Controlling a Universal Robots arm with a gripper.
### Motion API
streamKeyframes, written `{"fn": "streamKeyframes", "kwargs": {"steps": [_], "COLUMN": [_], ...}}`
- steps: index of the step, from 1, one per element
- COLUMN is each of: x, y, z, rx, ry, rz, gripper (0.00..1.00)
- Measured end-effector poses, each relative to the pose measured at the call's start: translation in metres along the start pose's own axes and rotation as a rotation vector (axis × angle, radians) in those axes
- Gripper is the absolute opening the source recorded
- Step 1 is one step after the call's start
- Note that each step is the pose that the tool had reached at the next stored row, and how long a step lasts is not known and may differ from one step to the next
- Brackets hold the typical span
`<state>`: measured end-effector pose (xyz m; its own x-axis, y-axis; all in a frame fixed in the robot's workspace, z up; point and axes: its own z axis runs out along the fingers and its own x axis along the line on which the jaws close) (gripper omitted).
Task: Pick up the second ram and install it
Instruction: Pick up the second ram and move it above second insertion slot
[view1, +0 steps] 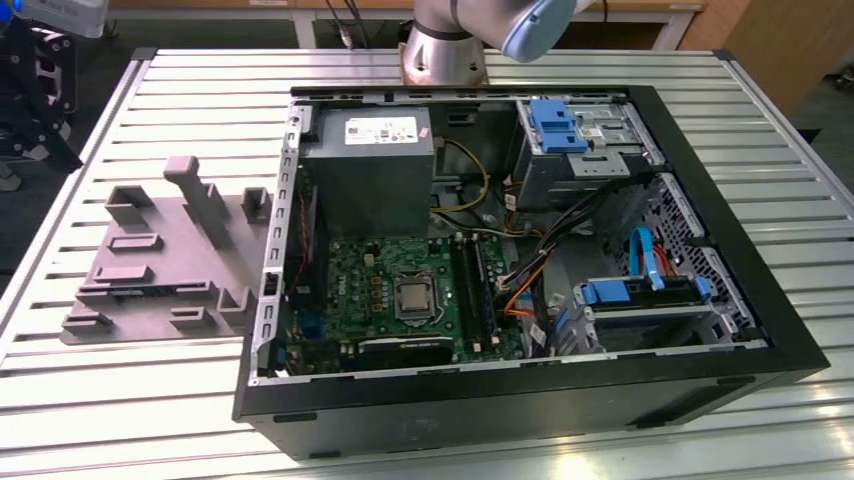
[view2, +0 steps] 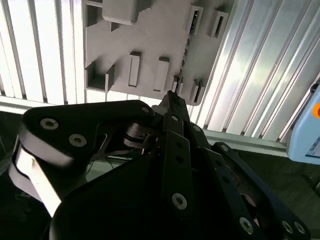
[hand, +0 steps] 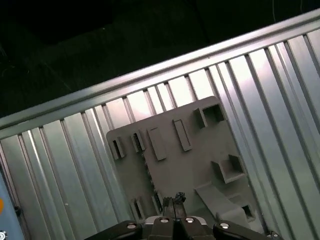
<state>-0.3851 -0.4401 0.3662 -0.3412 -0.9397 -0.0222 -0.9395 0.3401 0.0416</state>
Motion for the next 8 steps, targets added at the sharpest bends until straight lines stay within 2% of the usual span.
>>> {"fn": "streamKeyframes", "kwargs": {"steps": [8], "x": [0.0001], "y": [-0.0003], "z": [0.0071], "rx": [-0.003], "ry": [0.0058], "rz": [-0.139], "gripper": [0.11]}}
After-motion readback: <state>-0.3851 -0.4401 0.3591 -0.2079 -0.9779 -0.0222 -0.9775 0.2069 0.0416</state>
